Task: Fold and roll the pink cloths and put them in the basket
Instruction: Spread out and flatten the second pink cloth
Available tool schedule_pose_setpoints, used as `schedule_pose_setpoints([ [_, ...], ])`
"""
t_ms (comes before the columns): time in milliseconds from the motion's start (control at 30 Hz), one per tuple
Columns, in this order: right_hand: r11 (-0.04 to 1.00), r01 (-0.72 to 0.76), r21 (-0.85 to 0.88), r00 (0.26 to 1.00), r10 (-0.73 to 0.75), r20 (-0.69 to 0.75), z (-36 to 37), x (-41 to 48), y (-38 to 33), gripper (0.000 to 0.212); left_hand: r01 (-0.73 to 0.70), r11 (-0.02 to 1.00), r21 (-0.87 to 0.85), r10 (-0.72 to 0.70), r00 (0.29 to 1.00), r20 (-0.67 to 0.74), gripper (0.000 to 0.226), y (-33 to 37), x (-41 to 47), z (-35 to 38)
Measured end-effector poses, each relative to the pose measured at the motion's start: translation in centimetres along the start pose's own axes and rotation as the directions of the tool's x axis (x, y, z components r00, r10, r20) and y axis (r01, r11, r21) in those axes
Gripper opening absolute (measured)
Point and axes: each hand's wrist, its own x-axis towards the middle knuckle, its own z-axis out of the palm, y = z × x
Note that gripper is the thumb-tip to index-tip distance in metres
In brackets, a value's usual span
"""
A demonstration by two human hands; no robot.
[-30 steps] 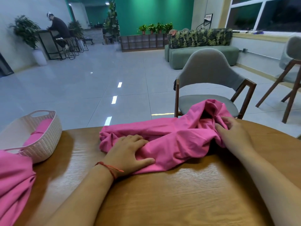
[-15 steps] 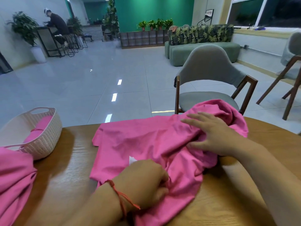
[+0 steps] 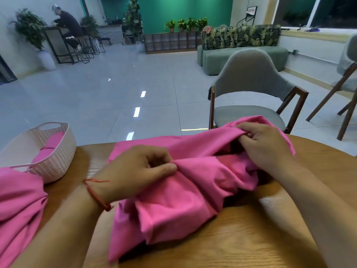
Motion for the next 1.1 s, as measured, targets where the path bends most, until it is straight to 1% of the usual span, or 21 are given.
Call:
schedule_pose_setpoints([
  [67,0.995,-0.055,0.081,0.996,0.06,-0.062,-0.4,0.3,0.1,0.032,0.05,0.995,0.083,-0.042,0.995,-0.095,0.011,-0.9,-0.1,-0.9],
  [167,0.992,-0.109,0.07,0.984,0.118,-0.133,-1.3,0.5,0.0,0.03,0.102,0.975,0.198,-0.041,0.956,-0.291,0.008,-2.0,-0.1,-1.9],
  [200,0.99,-0.128,0.061,0.979,0.136,-0.152,-1.7,0.5,0.0,0.031,0.114,0.966,0.23,-0.043,0.956,-0.29,0.007,-2.5,-0.1,-2.3],
  [267,0.987,-0.156,0.026,0.971,0.158,-0.177,-2.7,0.5,0.1,0.028,0.155,0.93,0.333,-0.081,0.971,-0.225,0.006,-3.9,-0.2,-3.2],
  [333,0.983,-0.184,-0.008,0.962,0.179,-0.206,-3.9,0.6,0.2,0.025,0.257,0.863,0.434,-0.17,0.958,-0.23,0.009,-6.3,-0.2,-4.4],
  [400,0.975,-0.224,-0.012,0.943,0.214,-0.254,-5.3,0.8,0.5,0.023,0.406,0.766,0.499,-0.265,0.906,-0.33,0.013,-9.0,-0.5,-5.6],
  [500,0.955,-0.298,0.009,0.894,0.282,-0.349,-7.1,0.9,1.0,0.028,0.654,0.574,0.493,-0.379,0.746,-0.548,0.009,-12.1,-1.4,-6.8],
  [533,0.949,-0.314,0.027,0.883,0.302,-0.359,-7.5,0.9,1.0,0.029,0.69,0.53,0.493,-0.392,0.715,-0.58,0.005,-12.7,-1.7,-6.8],
  [567,0.948,-0.315,0.041,0.886,0.309,-0.346,-7.6,0.8,0.8,0.029,0.699,0.518,0.493,-0.402,0.707,-0.582,0.007,-12.9,-1.7,-6.6],
  [600,0.953,-0.297,0.054,0.902,0.299,-0.31,-7.5,0.7,0.6,0.028,0.683,0.546,0.485,-0.404,0.722,-0.562,0.01,-12.9,-1.5,-6.1],
  [700,0.97,-0.203,0.134,0.965,0.222,-0.143,-6.9,0.4,-0.2,0.019,0.585,0.715,0.382,-0.384,0.786,-0.484,0.022,-11.0,-0.1,-3.6],
  [767,0.965,-0.15,0.216,0.989,0.15,0.016,-6.3,0.2,-0.9,0.011,0.506,0.805,0.31,-0.365,0.834,-0.414,0.049,-9.6,0.6,-1.7],
  [800,0.96,-0.137,0.245,0.988,0.115,0.101,-6.1,0.0,-1.2,0.017,0.475,0.83,0.293,-0.364,0.859,-0.359,0.067,-9.2,0.7,-0.8],
  [833,0.961,-0.132,0.243,0.978,0.086,0.19,-5.9,-0.2,-1.5,0.025,0.442,0.847,0.294,-0.356,0.884,-0.302,0.08,-8.9,0.7,-0.3],
  [867,0.973,-0.127,0.191,0.958,0.071,0.277,-5.7,-0.4,-1.7,0.038,0.397,0.867,0.301,-0.333,0.911,-0.244,0.087,-8.8,0.8,0.1],
  [933,0.997,-0.075,-0.005,0.869,0.068,0.491,-5.7,-0.8,-1.9,0.066,0.333,0.886,0.323,-0.307,0.943,-0.128,0.087,-8.8,0.9,0.6],
  [967,0.995,-0.047,-0.084,0.809,0.087,0.582,-5.6,-1.0,-2.0,0.073,0.317,0.878,0.357,-0.318,0.946,-0.058,0.084,-8.9,0.8,0.8],
  [1000,0.991,-0.023,-0.13,0.756,0.102,0.647,-5.4,-1.2,-2.1,0.076,0.297,0.867,0.401,-0.332,0.943,0.018,0.083,-9.0,0.8,1.1],
  [1033,0.988,0.001,-0.153,0.725,0.105,0.681,-4.8,-1.3,-2.3,0.076,0.275,0.854,0.442,-0.348,0.933,0.091,0.087,-9.0,0.8,1.5],
  [1067,0.985,0.018,-0.171,0.726,0.105,0.68,-4.1,-1.5,-2.3,0.073,0.26,0.839,0.479,-0.369,0.918,0.148,0.092,-9.1,0.9,1.9],
  [1100,0.983,0.009,-0.181,0.759,0.111,0.642,-3.2,-1.6,-2.3,0.067,0.253,0.821,0.512,-0.39,0.903,0.179,0.095,-9.1,1.1,2.4],
])
